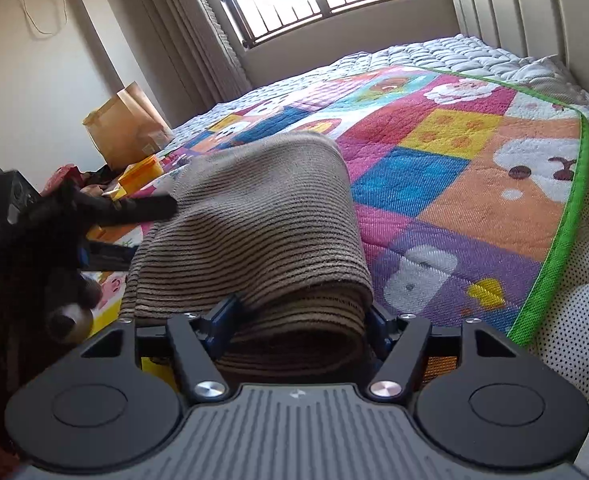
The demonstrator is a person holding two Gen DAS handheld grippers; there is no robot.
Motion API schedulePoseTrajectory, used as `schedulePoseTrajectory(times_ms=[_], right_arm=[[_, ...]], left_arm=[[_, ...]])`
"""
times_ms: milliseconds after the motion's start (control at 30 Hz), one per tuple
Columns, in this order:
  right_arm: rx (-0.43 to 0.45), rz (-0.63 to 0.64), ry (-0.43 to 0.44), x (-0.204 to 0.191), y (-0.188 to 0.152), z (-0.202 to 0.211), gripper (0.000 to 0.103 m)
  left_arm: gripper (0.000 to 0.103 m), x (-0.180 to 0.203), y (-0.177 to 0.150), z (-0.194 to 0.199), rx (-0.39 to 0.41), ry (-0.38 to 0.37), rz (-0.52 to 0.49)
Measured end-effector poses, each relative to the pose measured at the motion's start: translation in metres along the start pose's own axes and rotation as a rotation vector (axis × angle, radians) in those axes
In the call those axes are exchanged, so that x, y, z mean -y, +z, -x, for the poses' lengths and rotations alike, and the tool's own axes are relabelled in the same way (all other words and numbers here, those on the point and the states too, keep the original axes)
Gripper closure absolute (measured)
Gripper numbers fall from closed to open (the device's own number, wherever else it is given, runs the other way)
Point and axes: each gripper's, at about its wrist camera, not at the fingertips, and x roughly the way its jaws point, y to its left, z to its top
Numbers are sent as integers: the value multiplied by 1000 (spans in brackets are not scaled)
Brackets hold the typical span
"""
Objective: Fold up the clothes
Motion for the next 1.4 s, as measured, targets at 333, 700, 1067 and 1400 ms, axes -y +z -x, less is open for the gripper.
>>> schedulePoseTrajectory(times_ms=[333, 700, 1067, 1400], right_arm=[[-12, 11, 57, 15, 102, -37, 22], [-197, -194, 211, 39, 116, -130, 36], [-155, 74, 3, 13, 115, -114, 42], [-99, -23, 50, 27, 81, -72, 24]], left_arm=[[11, 9, -14, -8, -25, 54, -107], [11, 5, -15, -8, -40, 26, -138], [10, 7, -17, -8, -38, 21, -156], [10, 1, -14, -8, -44, -4, -126]])
